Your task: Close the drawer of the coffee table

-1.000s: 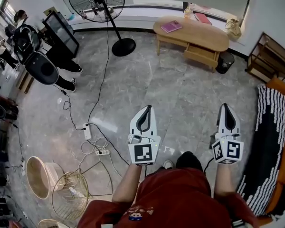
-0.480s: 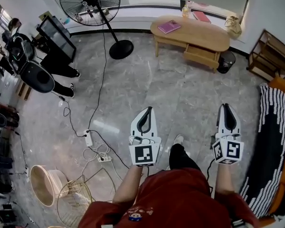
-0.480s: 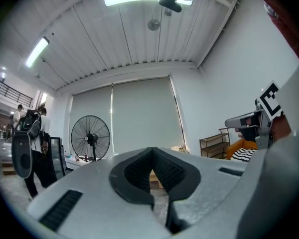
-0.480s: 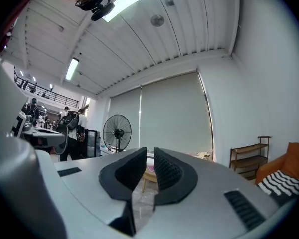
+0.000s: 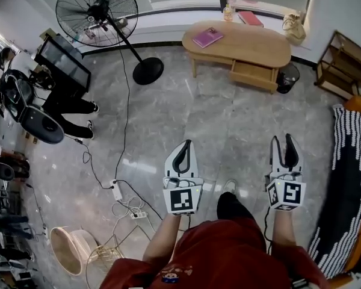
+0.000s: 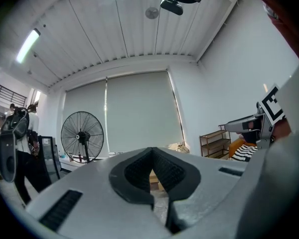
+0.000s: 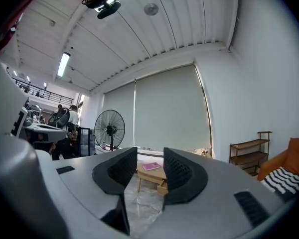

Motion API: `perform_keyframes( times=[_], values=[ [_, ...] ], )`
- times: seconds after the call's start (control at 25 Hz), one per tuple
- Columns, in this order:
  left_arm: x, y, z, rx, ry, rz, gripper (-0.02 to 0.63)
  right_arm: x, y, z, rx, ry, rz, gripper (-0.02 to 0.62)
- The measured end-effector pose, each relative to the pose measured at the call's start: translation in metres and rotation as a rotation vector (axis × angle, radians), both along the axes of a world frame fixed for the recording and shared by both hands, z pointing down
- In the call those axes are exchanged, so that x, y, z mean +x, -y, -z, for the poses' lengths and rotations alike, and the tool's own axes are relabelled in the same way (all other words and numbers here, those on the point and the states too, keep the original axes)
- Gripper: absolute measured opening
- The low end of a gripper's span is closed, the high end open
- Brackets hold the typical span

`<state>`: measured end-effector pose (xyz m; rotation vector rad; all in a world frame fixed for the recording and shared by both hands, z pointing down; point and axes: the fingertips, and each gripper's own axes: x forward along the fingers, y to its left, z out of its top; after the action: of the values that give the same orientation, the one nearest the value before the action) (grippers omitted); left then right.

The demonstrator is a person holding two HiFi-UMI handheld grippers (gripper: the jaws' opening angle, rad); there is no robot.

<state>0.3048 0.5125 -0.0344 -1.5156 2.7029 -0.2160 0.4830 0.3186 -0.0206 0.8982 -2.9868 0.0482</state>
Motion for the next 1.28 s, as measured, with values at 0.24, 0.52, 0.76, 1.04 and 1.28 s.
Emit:
perform_keyframes(
  times=[0.24,0.52,0.76,1.04,1.28],
  values=[
    [-0.033,0.057,0.001,0.009,0.006,-0.03,0.006,-0.026,0.052,-0.01,-0.038,-0.009,-0.034,0.167],
    [-0.058,0.099,-0.001,0.023,0.0,-0.045,0.006,-0.041,0.092,-0.02,-0.043,-0.002,-0.068,0.172],
    [-0.091,0.12,0.0,0.025,-0.014,-0.058,0.006,-0.07,0.112,-0.013,-0.037,-0.01,-0.08,0.172],
    [-0.158,0.145,-0.019,0.045,-0.049,-0.1,0.006,-0.122,0.126,-0.02,-0.012,-0.047,-0.126,0.173],
    [-0.248,0.163,-0.014,0.071,-0.065,-0.138,0.006,-0.201,0.131,-0.007,0.002,-0.06,-0.166,0.176]
  ],
)
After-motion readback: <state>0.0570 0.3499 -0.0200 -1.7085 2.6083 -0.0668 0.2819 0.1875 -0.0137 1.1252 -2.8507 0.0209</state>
